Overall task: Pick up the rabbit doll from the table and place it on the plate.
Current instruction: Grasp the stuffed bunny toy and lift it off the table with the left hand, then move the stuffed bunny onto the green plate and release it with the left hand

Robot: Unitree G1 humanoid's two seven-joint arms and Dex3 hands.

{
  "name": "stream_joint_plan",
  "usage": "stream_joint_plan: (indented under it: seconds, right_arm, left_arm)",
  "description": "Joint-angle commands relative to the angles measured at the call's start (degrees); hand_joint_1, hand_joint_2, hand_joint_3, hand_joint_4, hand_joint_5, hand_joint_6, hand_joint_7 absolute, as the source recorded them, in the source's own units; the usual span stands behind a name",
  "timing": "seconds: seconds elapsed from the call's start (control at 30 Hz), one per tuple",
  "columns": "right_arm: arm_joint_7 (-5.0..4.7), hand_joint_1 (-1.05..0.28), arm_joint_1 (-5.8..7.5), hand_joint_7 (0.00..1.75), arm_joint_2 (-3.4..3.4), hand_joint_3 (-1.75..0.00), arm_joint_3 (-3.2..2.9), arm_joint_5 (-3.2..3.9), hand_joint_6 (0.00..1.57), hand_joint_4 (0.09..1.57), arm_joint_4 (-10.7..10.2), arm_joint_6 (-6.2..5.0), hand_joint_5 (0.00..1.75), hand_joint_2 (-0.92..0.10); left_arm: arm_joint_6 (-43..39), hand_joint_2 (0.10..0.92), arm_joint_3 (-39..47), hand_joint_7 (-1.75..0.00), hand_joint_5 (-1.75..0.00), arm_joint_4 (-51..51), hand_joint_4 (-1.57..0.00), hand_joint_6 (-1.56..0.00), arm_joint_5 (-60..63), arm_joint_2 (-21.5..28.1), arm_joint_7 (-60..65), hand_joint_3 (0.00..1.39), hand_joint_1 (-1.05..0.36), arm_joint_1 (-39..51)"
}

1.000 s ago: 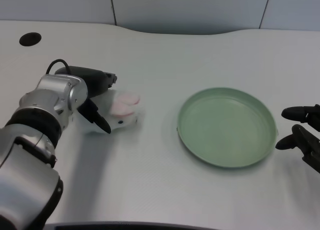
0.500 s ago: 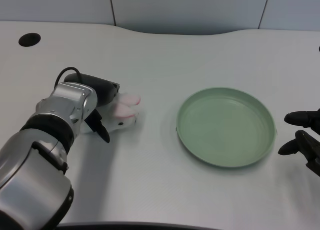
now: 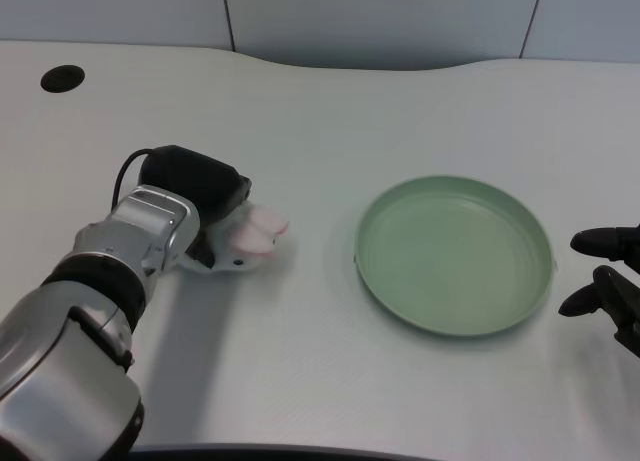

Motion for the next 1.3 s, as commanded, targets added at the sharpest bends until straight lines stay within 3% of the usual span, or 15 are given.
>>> stream_joint_plan:
  seconds: [0.03, 0.17, 0.23, 0.37, 0.47, 0.53, 0.63, 0.7, 0.77, 0.97, 1.03, 1.1, 1.13, 1.23, 1.3]
  right_arm:
    - [-0.25, -0.31, 0.76, 1.12, -0.81, -0.56, -0.95, 0.53, 0.27, 0.29, -0.49, -0.04, 1.56, -0.92]
    - [-0.08, -0.31, 0.54, 1.12, -0.65, -0.56, -1.01, 0.91, 0.27, 0.29, -0.29, 0.08, 1.55, -0.92]
    - [0.17, -0.31, 0.33, 1.13, -0.62, -0.56, -1.03, 1.04, 0.28, 0.29, 0.01, -0.16, 1.54, -0.92]
    - [-0.31, -0.29, -0.36, 1.12, -0.70, -0.57, -0.97, 0.93, 0.27, 0.29, 0.53, 0.66, 1.54, -0.92]
    - [0.17, -0.30, -1.17, 1.12, -1.09, -0.58, -1.09, 0.78, 0.26, 0.28, 2.01, 0.15, 1.54, -0.92]
    - [0.46, -0.30, -1.69, 1.13, -1.11, -0.57, -1.31, 0.92, 0.27, 0.30, 2.98, -0.27, 1.55, -0.92]
    - [0.48, -0.31, -2.44, 1.13, -1.40, -0.56, -1.40, 0.31, 0.28, 0.31, 4.25, -1.51, 1.55, -0.92]
    - [1.18, -0.30, -3.23, 1.13, -1.54, -0.56, -1.74, 0.68, 0.28, 0.31, 5.79, -2.05, 1.55, -0.92]
    - [1.79, -0.29, -3.70, 1.13, -1.56, -0.56, -2.01, 0.91, 0.28, 0.30, 6.80, -2.38, 1.55, -0.92]
    - [1.92, -0.29, -5.81, 1.12, -2.38, -0.55, -2.26, -0.36, 0.28, 0.29, 10.64, -3.38, 1.53, -0.92]
    - [1.28, -0.29, -6.36, 1.12, -2.32, -0.55, -2.05, -0.82, 0.29, 0.31, 11.13, -3.56, 1.53, -0.92]
    - [-0.39, -0.31, -6.46, 1.11, -2.22, -0.53, -1.76, -1.30, 0.30, 0.32, 10.20, -1.90, 1.52, -0.92]
    - [-0.43, -0.31, -6.52, 1.11, -2.17, -0.52, -1.71, -1.24, 0.31, 0.32, 10.09, -1.64, 1.51, -0.92]
    - [1.98, -0.29, -7.58, 1.10, -1.74, -0.53, -2.23, 0.11, 0.30, 0.29, 12.61, -3.29, 1.54, -0.92]
    - [2.45, -0.29, -7.82, 1.11, -1.50, -0.52, -2.23, 0.20, 0.31, 0.30, 13.25, -3.89, 1.55, -0.92]
  left_arm:
    - [-1.39, 0.917, -0.49, -0.89, -1.11, 0.42, -0.41, -0.49, 0.67, 1.18, 4.01, 0.02, -0.32, 1.25]
    - [-3.18, 0.921, -2.51, -1.01, -1.37, 0.56, -0.46, -0.46, 2.93, 2.05, 8.54, 0.04, -0.27, 0.94]
    - [-4.10, 0.921, -3.94, -0.95, -1.43, 0.56, -0.53, -0.53, 4.51, 2.66, 12.38, 0.10, -0.27, 0.85]
    - [-5.80, 0.887, -4.34, -0.64, -1.73, 0.64, -0.79, -0.84, 5.14, 3.48, 17.29, 0.01, -0.27, 0.35]
    - [-6.11, 0.894, -2.15, -0.92, -1.74, 0.54, -0.85, -0.79, 2.85, 3.20, 17.26, 0.00, -0.26, -0.48]
    - [-6.82, 0.913, -0.32, -1.37, -1.75, 0.33, -0.83, -0.66, 1.19, 2.92, 17.42, 0.02, -0.23, -0.92]
    - [-7.33, 0.904, 3.38, -1.55, -1.75, -0.22, -0.82, -0.59, -2.28, 1.64, 17.54, 0.01, -0.23, -2.01]
    - [-8.55, 0.893, 5.23, -1.63, -1.75, -0.65, -0.82, -0.56, -4.07, 0.78, 17.79, 0.00, -0.20, -2.77]
    - [-9.14, 0.889, 5.90, -1.67, -1.75, -0.80, -0.82, -0.55, -4.57, 0.45, 17.93, 0.00, -0.20, -3.08]
    - [-10.96, 0.891, 9.27, -1.74, -1.75, -1.80, -0.83, -0.57, -8.06, -3.86, 17.29, 0.00, -0.15, -5.87]
    - [-12.29, 0.872, 9.71, -1.75, -1.75, -2.15, -0.87, -0.58, -8.65, -5.83, 16.93, 0.00, -0.15, -6.96]
    - [-13.03, 0.873, 9.11, -1.75, -1.75, -2.22, -0.89, -0.59, -7.98, -7.56, 17.32, 0.01, -0.15, -7.75]
    - [-13.06, 0.877, 8.76, -1.75, -1.75, -2.17, -0.89, -0.60, -7.59, -8.18, 17.24, 0.01, -0.15, -8.07]
    - [-13.67, 0.830, 7.19, -1.65, -1.75, -1.89, -0.90, -0.61, -6.26, -10.45, 16.29, 0.00, -0.21, -9.18]
    - [-13.93, 0.856, 5.47, -1.54, -1.75, -1.56, -0.90, -0.62, -4.93, -12.07, 14.76, 0.03, -0.24, -10.05]
